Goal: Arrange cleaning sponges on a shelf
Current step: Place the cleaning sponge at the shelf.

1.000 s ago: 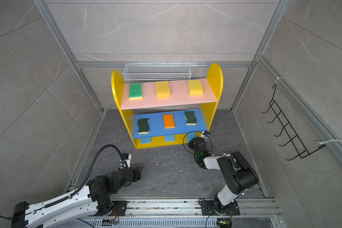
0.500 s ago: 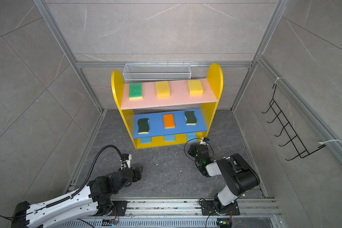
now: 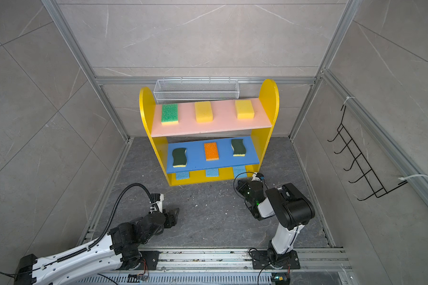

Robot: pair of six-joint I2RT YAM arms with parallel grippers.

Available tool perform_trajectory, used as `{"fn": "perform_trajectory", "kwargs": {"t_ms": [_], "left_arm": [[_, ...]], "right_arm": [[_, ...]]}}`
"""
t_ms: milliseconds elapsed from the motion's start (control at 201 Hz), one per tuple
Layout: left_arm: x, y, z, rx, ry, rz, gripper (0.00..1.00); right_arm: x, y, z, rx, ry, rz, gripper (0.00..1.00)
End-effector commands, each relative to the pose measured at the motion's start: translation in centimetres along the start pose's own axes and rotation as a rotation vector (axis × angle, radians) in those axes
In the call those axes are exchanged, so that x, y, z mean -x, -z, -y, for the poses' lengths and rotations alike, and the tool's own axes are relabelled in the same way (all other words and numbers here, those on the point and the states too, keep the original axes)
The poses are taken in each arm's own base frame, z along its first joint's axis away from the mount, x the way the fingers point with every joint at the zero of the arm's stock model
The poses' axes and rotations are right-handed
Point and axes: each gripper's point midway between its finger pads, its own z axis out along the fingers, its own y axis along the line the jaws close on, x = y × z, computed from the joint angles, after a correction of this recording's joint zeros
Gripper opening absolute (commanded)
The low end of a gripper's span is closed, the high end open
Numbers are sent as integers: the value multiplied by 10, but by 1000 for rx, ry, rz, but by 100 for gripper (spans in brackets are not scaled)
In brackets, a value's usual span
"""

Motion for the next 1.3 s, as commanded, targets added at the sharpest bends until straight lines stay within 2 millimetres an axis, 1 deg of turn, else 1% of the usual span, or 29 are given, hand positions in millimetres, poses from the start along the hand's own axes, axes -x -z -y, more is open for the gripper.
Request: {"fn": "perform_trajectory", "kwargs": {"t_ms": [0,249,264,553,796,1006,1075,1299], "left_arm": [[7,-1,4,-3,-21,28,76],[7,-2,4,11,-32,24,76],[7,-2,4,10,-33,24,76],[11,-1,3,23,-39,33,76],[12,-3,6,32,-45,28,76],[14,-4,8,35,-51,24,76],[14,-4,9,32,-48,26,76],[13,-4,8,34,-45,23,76]], "right_arm": [[10,-8,-8,37,-29,38,4],[14,-18,2,25,-37,68,3],[15,-18,2,28,-62,70,3],[17,-24,9,44,-90,104,2],[19,-30,9,55,-103,106,2],[17,-32,14,14,-96,89,1],[17,-32,14,11,-90,89,1],[20,-39,10,20,-88,89,0]]}}
